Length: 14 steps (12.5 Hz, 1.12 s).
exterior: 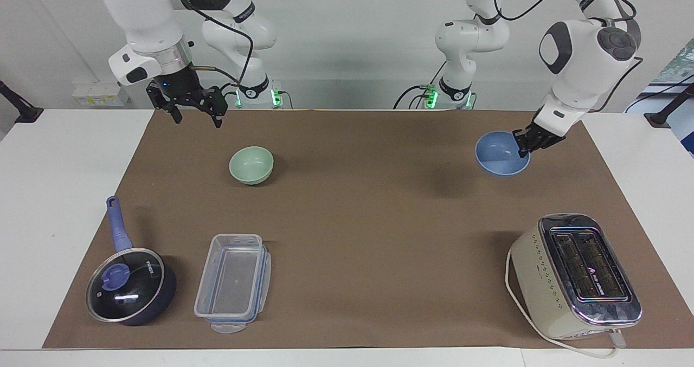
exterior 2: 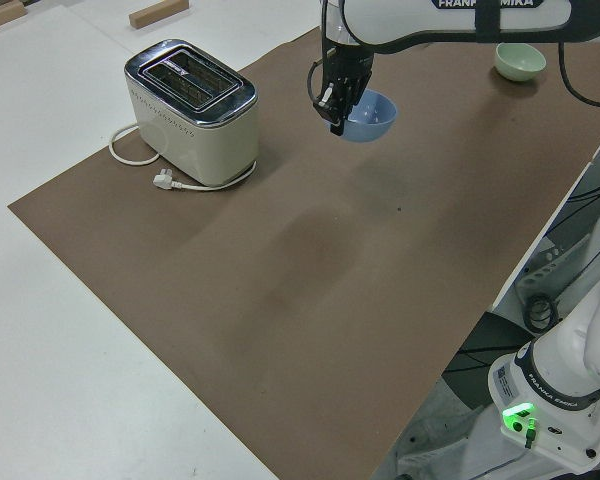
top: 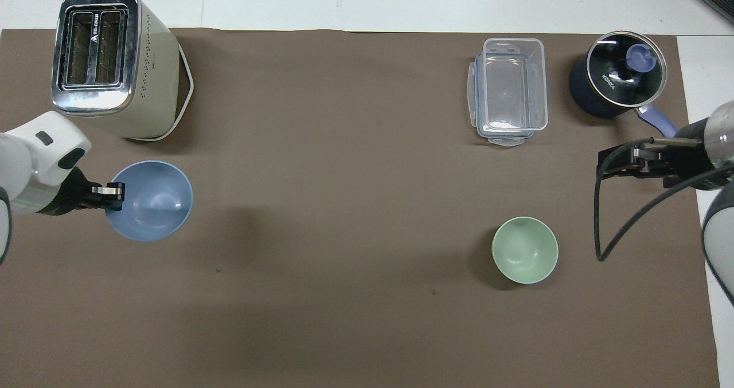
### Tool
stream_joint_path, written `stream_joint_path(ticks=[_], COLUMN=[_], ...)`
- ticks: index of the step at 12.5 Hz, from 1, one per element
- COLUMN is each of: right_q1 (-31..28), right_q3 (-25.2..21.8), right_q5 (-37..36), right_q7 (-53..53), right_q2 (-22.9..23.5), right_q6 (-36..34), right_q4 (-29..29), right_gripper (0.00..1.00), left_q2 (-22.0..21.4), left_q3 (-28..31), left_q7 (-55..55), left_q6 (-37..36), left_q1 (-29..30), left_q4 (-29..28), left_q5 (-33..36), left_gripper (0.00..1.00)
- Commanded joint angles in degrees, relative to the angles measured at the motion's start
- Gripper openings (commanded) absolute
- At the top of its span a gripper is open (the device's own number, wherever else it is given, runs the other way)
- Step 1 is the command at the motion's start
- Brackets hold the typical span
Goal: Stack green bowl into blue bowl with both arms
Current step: 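Slide the blue bowl with the left gripper toward the table center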
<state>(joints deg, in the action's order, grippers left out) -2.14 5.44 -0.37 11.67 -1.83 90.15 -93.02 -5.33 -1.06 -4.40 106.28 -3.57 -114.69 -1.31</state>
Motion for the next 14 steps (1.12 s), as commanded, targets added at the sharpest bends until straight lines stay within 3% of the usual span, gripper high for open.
stream_joint_path(ticks=[1, 7, 11, 14], right_q1=[-0.8, -0.8, -0.8, -0.9], right_q3=[0.1, 0.1, 0.1, 0.1], right_q5=[1.2, 1.2, 1.2, 1.2], right_q7=[-1.6, -1.7, -1.8, -1.7], right_q2=[-0.4, -0.5, -0.5, -0.5], right_q6=[0.6, 0.6, 0.6, 0.6], right_q4=[-0.6, -0.7, -0.7, -0.7], right_gripper=[1.00, 1.00, 1.00, 1.00], left_q2=[-0.1, 0.1, 3.9, 7.6], left_q3=[0.6, 0.7, 0.7, 0.7], left_q7=[-5.2, -22.1, -31.3, -32.9], left_q6=[0.5, 7.1, 22.4, 29.9], left_q1=[-5.0, -22.2, -32.0, -35.5], left_q4=[0.2, -3.0, -10.8, -13.8], left_q5=[-1.8, -2.9, -2.9, -2.9], left_gripper=[0.00, 0.00, 0.00, 0.00])
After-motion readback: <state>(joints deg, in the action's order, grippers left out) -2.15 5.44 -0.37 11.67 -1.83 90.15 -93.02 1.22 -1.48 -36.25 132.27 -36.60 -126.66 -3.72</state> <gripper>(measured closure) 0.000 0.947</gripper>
